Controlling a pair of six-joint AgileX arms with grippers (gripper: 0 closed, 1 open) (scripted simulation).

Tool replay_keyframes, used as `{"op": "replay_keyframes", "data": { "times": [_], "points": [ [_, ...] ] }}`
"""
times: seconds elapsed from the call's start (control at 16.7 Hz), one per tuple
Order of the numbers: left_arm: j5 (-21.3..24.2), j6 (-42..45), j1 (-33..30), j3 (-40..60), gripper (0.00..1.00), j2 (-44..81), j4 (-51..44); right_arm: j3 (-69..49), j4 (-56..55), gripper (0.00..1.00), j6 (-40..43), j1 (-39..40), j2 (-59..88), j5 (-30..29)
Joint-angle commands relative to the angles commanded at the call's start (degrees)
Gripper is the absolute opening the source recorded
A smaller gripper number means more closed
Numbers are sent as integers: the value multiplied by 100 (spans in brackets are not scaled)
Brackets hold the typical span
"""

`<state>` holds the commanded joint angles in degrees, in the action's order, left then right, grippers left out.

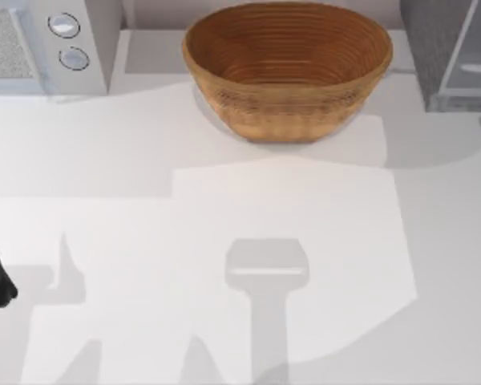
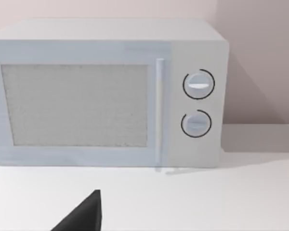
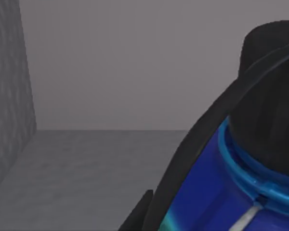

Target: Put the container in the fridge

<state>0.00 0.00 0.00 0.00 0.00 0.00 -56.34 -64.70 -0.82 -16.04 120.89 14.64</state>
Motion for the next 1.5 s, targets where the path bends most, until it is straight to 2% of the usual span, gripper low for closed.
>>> {"op": "replay_keyframes", "data": {
  "times": [0.42, 0.96, 1.32, 1.5],
  "points": [
    [0, 0, 0, 0, 100, 0, 0, -184, 125, 1, -8, 60, 163, -15],
    [0, 0, 0, 0, 100, 0, 0, -2635, 1268, 1, -14, 279, 1419, -274],
    [0, 0, 0, 0, 100, 0, 0, -2878, 1407, 1, 5, 313, 1523, -306],
    [0, 0, 0, 0, 100, 0, 0, -2878, 1407, 23, 5, 313, 1523, -306]
  ]
}}
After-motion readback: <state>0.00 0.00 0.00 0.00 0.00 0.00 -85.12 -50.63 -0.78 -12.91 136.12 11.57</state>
